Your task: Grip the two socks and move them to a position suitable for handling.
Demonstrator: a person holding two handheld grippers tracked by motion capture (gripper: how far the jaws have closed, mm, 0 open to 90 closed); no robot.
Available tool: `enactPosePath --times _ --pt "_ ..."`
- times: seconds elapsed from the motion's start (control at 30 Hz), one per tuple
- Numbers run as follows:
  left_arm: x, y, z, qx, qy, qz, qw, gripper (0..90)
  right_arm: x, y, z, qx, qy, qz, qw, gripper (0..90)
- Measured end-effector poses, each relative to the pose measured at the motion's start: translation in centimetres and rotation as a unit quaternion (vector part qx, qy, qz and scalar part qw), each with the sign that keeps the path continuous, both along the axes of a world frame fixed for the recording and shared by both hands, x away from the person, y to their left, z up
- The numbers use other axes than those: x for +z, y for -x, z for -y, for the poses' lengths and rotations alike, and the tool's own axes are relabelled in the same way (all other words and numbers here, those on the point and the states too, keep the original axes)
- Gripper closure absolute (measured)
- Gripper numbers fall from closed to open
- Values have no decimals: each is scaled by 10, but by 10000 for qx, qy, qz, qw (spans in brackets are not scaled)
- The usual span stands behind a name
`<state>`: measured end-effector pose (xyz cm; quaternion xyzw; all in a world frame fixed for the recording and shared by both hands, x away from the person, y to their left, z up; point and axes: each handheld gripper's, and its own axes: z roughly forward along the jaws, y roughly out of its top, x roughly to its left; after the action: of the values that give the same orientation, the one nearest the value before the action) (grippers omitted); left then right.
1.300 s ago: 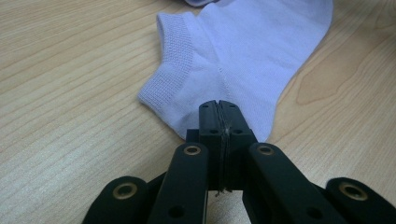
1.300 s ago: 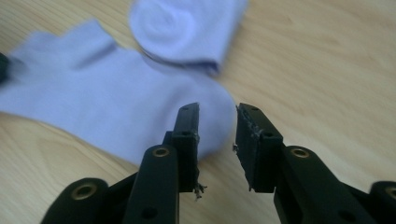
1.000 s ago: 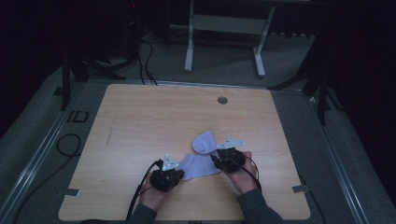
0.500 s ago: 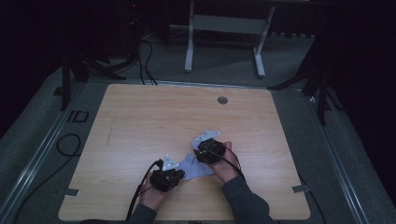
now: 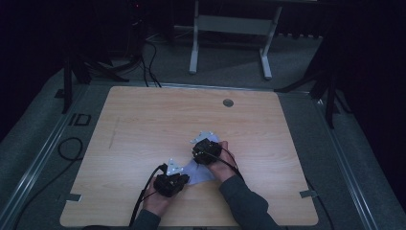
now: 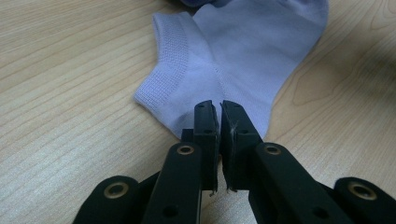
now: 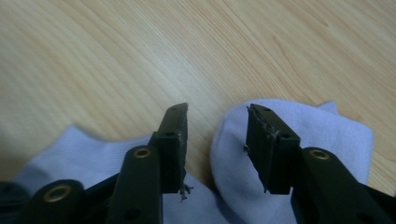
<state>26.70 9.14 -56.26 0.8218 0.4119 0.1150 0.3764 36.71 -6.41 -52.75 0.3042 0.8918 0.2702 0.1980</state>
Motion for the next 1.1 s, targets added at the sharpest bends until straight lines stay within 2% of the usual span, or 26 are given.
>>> enactPosePath --times 0.17,0.3,0.47,0.5,0.63,0.93,1.1 --pt "0 0 0 9 23 -8 10000 848 -10 -7 -2 -70 134 -155 9998 586" --pt "0 0 0 3 18 -9 10000 846 -16 -11 -2 -102 220 -270 9993 650" --pt "0 0 0 -1 17 -8 10000 845 -16 -14 0 -158 149 -346 9992 735" --pt "0 0 0 -4 13 -6 10000 845 -16 -16 1 -192 111 -365 9991 778" --pt "0 0 0 -5 13 -6 10000 844 -14 -20 6 -245 -152 -571 9979 857" --pt "0 0 0 -11 6 -3 10000 844 -5 -18 12 -225 -404 -538 9975 883" --pt "0 0 0 -8 10 0 10000 844 4 -17 18 -266 -651 -547 9960 886"
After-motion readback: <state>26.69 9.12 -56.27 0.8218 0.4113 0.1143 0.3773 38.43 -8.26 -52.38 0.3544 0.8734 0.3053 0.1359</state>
